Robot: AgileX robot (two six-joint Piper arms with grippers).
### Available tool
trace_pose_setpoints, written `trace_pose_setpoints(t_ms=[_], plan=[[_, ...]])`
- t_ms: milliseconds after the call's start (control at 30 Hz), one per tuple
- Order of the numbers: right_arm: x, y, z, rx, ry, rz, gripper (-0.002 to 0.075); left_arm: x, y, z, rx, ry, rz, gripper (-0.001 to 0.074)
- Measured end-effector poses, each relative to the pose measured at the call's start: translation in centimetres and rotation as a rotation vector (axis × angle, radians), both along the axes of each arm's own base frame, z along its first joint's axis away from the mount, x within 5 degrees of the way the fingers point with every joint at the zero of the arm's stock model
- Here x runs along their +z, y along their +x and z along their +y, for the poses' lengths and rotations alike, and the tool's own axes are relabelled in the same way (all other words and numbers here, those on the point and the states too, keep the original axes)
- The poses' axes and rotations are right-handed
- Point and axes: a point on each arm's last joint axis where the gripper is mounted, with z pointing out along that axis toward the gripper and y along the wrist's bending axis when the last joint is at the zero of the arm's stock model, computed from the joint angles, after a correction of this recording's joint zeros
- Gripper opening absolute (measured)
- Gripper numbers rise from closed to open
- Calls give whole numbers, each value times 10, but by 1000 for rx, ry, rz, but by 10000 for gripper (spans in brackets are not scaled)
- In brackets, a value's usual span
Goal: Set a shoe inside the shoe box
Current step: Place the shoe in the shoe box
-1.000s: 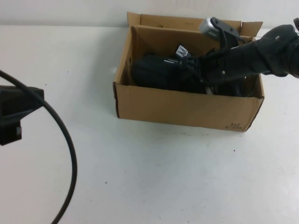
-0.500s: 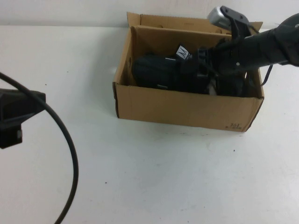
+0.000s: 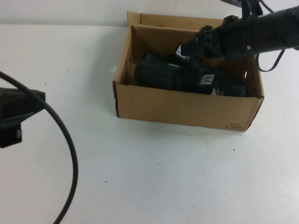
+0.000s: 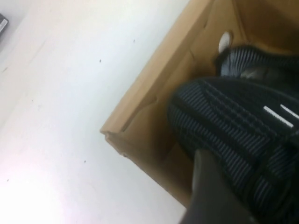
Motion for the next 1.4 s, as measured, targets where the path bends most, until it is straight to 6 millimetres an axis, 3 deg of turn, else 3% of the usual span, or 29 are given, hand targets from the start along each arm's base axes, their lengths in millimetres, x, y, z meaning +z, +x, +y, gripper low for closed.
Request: trace_pose_setpoints(t_ms=[167, 400, 500, 567, 667, 867, 1067, 1267, 1400], plan=[[-21, 9, 4, 6, 20, 62, 326, 0, 0, 0, 0, 0, 0, -1], [-12, 13, 9, 45, 85, -61, 298, 0, 0, 0, -5, 1, 5, -1], [-10, 17, 17, 31, 91, -116, 197, 0, 0, 0, -5, 1, 5, -1], [-11, 20, 28, 42, 72, -159, 85, 0, 0, 0, -5, 1, 5, -1], [-17, 25, 50, 90, 37, -203, 14, 0, 0, 0, -5, 1, 5, -1], [-48, 34, 90, 172, -76, -194, -12, 0, 0, 0, -5, 1, 5, -1], [-92, 37, 96, 234, -151, -26, -15, 0, -1, 0, -9, 5, 1, -1], [-86, 37, 96, 256, -162, -58, -15, 0, -1, 0, -14, 10, -2, -1], [-58, 33, 96, 285, -137, -200, -15, 0, -1, 0, -14, 10, -2, -1]])
